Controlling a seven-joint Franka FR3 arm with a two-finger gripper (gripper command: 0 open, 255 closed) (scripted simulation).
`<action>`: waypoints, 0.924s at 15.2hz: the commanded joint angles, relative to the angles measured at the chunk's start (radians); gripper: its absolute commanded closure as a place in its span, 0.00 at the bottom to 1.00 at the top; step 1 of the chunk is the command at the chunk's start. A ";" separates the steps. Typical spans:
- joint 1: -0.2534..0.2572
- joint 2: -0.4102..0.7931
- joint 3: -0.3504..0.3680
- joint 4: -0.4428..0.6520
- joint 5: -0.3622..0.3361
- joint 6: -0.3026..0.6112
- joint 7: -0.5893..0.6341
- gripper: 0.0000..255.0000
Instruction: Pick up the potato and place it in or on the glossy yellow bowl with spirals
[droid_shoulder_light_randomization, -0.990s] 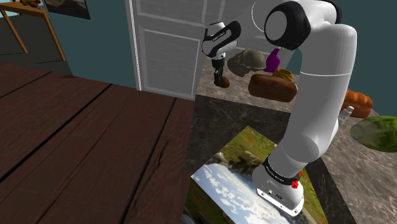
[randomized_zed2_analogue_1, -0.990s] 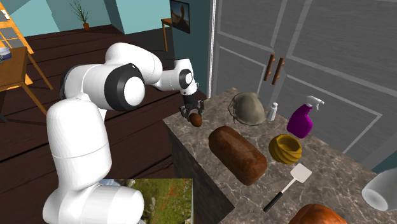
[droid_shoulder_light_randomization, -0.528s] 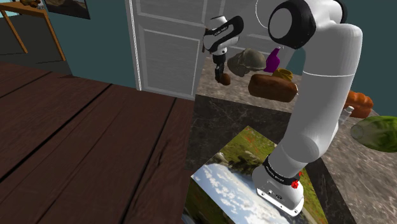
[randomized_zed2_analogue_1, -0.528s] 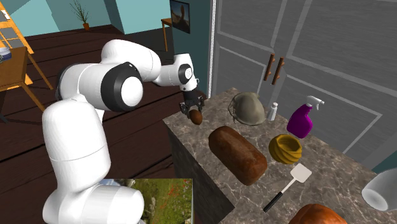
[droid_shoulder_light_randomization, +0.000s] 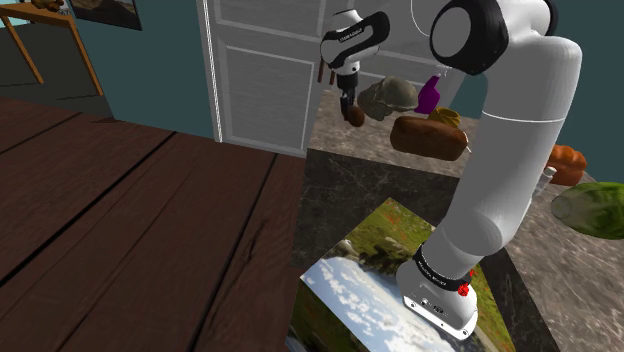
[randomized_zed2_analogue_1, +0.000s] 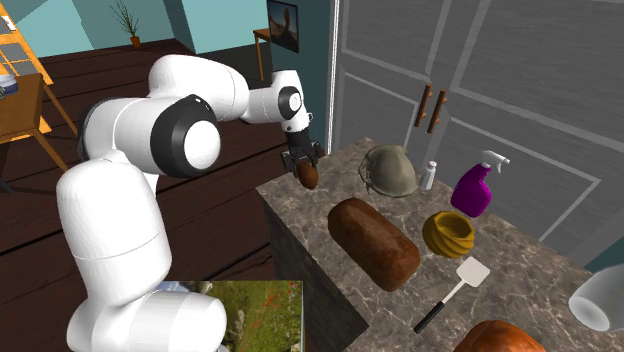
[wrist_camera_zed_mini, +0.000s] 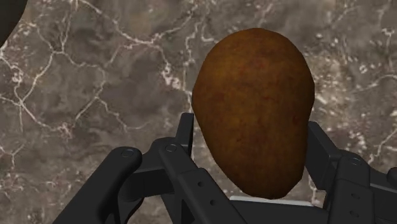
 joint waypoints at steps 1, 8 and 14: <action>0.000 -0.006 -0.001 0.021 0.000 -0.027 -0.004 1.00; 0.004 -0.033 -0.003 0.079 -0.005 -0.111 -0.016 1.00; 0.005 -0.049 -0.004 0.139 -0.007 -0.184 -0.029 1.00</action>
